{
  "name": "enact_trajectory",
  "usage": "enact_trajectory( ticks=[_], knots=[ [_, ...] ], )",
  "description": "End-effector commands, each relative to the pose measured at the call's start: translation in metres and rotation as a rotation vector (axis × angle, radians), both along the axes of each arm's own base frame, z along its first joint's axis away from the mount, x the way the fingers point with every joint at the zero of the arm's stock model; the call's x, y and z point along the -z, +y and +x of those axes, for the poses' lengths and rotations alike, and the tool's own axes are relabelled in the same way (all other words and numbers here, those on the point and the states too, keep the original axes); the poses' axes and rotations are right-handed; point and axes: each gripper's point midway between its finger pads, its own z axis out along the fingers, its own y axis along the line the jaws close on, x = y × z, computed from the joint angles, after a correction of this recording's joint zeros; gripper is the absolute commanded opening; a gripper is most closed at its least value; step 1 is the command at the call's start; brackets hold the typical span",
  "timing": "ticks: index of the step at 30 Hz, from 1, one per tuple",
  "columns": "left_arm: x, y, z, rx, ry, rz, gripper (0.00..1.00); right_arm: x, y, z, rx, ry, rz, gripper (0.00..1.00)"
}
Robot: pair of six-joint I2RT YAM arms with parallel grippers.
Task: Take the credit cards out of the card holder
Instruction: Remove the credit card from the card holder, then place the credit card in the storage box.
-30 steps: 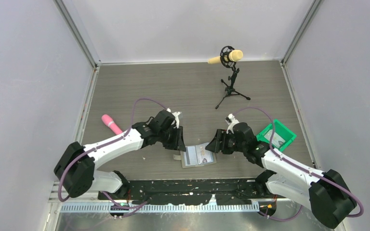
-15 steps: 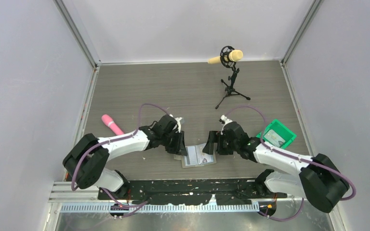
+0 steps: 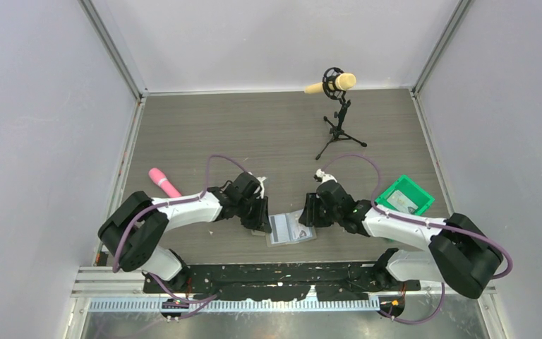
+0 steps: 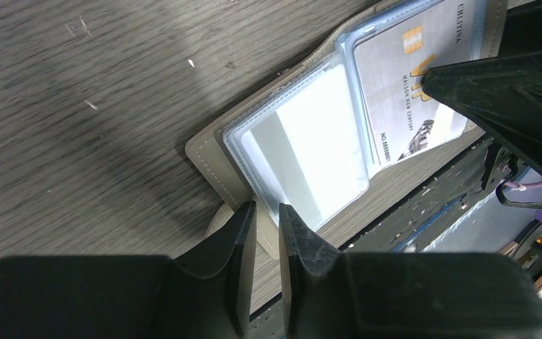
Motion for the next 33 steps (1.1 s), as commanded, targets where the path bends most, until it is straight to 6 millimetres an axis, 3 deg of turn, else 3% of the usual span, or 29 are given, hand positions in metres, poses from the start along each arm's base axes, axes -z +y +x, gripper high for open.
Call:
enact_trajectory(
  ticks=[1,9,20,23,27,33],
  knots=[
    [0.016,0.014,0.002,0.002,-0.032,0.084,0.21,-0.006,-0.007,0.003,0.025,-0.05,-0.007,0.4],
    [0.024,0.03,0.002,0.009,-0.042,0.176,0.21,-0.01,-0.019,-0.005,0.022,-0.064,-0.003,0.35],
    [0.018,0.027,0.002,0.025,-0.031,0.17,0.21,-0.027,-0.039,-0.007,0.061,-0.087,0.001,0.23],
    [0.015,0.023,-0.001,0.044,-0.012,0.156,0.21,-0.035,-0.044,-0.005,0.062,-0.107,-0.008,0.11],
    [-0.006,0.006,-0.003,0.073,0.007,0.063,0.22,-0.052,-0.046,-0.001,0.048,-0.139,0.003,0.05],
    [-0.067,-0.017,-0.002,0.12,-0.045,-0.093,0.33,-0.096,-0.035,0.002,-0.047,-0.209,0.064,0.05]
  ],
)
